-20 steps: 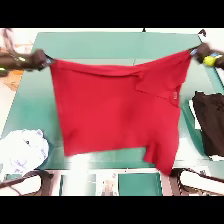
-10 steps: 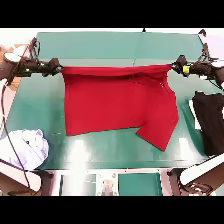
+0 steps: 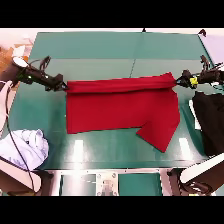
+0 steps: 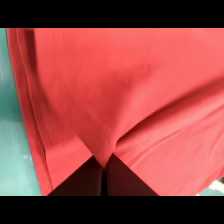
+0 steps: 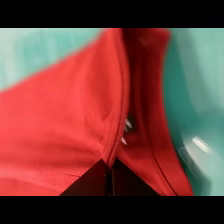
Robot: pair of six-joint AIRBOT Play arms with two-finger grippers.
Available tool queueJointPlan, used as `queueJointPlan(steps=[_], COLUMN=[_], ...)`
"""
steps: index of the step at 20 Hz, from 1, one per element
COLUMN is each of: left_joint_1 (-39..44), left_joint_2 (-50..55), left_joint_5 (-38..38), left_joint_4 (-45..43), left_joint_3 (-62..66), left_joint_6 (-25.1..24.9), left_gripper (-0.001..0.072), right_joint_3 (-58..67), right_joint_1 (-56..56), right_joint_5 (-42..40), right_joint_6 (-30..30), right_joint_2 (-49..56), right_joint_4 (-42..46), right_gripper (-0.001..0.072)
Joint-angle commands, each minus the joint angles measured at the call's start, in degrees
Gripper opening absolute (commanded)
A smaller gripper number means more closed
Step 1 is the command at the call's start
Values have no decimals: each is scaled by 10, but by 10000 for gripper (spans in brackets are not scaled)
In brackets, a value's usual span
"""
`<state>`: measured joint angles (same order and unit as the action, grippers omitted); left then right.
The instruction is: Fold the shirts.
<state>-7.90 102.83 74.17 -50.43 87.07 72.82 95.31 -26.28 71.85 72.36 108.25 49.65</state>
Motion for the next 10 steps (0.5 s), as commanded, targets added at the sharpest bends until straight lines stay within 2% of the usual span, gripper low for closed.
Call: queueJointPlan(steps=[1, 8, 9, 10], left_joint_1=[17, 19, 19, 19], left_joint_2=[0, 0, 0, 0], left_joint_5=[1, 7, 8, 19], left_joint_4=[-20, -32, -31, -31], left_joint_3=[-45, -52, -52, -47], left_joint_6=[7, 24, 31, 46], left_gripper=[24, 24, 25, 158], right_joint_3=[-24, -49, -49, -45], right_joint_1=[-2, -2, -3, -3], right_joint_5=[28, 28, 31, 38], right_joint_6=[1, 2, 16, 39], right_joint_2=[1, 1, 1, 1], right_joint_4=[30, 67, 66, 66], right_gripper=[14, 18, 172, 325])
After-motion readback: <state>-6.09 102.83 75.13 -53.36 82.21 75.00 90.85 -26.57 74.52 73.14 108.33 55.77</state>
